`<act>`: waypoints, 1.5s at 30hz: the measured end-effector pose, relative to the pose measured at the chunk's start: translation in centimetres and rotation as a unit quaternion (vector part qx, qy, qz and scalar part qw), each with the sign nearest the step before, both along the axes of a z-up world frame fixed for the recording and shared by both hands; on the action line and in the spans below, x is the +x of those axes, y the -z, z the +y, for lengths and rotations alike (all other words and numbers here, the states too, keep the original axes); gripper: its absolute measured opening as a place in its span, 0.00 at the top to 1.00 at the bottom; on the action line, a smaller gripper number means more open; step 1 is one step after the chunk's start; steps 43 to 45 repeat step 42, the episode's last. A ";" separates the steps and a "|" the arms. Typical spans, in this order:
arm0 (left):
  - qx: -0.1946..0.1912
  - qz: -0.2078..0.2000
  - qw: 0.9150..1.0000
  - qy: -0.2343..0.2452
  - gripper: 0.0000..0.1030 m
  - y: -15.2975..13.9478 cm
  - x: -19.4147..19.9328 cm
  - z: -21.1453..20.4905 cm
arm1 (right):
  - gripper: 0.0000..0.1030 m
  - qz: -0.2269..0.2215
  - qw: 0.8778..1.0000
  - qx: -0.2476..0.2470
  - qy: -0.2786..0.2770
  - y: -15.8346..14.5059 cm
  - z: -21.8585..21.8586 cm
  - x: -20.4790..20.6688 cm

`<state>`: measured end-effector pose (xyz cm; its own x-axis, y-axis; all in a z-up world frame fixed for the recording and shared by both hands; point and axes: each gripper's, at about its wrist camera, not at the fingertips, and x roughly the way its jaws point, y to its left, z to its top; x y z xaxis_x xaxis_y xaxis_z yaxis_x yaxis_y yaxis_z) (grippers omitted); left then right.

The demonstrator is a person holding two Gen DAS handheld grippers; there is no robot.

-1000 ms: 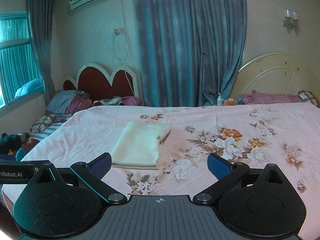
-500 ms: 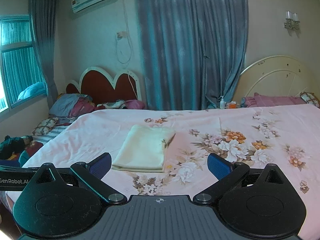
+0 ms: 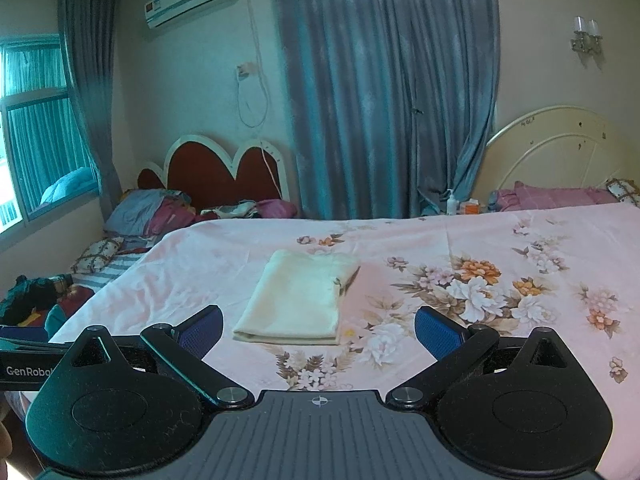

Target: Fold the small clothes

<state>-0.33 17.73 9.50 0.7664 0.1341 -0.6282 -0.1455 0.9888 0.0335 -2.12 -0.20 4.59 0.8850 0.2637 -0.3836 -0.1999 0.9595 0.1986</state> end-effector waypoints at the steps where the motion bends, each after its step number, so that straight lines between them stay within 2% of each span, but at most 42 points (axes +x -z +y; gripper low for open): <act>1: 0.000 0.000 1.000 0.000 0.01 0.0 0.0 0.0 | 0.02 0.001 1.000 0.000 0.000 0.0 0.0 0.0; 26: -0.006 0.010 1.000 0.001 0.01 0.7 0.9 0.3 | 0.02 0.010 1.000 -0.006 -0.003 0.5 0.9 1.0; 34: -0.007 0.020 1.000 0.020 0.01 1.6 2.9 0.1 | 0.02 0.023 1.000 -0.002 0.007 1.4 0.7 2.4; 35: -0.005 0.015 1.000 0.026 0.04 1.7 3.1 0.0 | 0.02 0.026 1.000 -0.001 0.010 1.5 0.5 2.7; 38: 0.002 0.003 1.000 0.031 0.06 1.9 4.0 -0.3 | 0.02 0.036 0.999 -0.001 0.017 2.1 0.3 3.7; 42: 0.004 0.024 0.999 0.039 0.01 2.6 6.2 -0.3 | 0.02 0.054 0.998 0.001 0.029 3.2 -0.2 5.1; 45: 0.004 0.024 0.999 0.039 0.01 2.6 6.2 -0.3 | 0.02 0.054 0.998 0.001 0.029 3.2 -0.2 5.1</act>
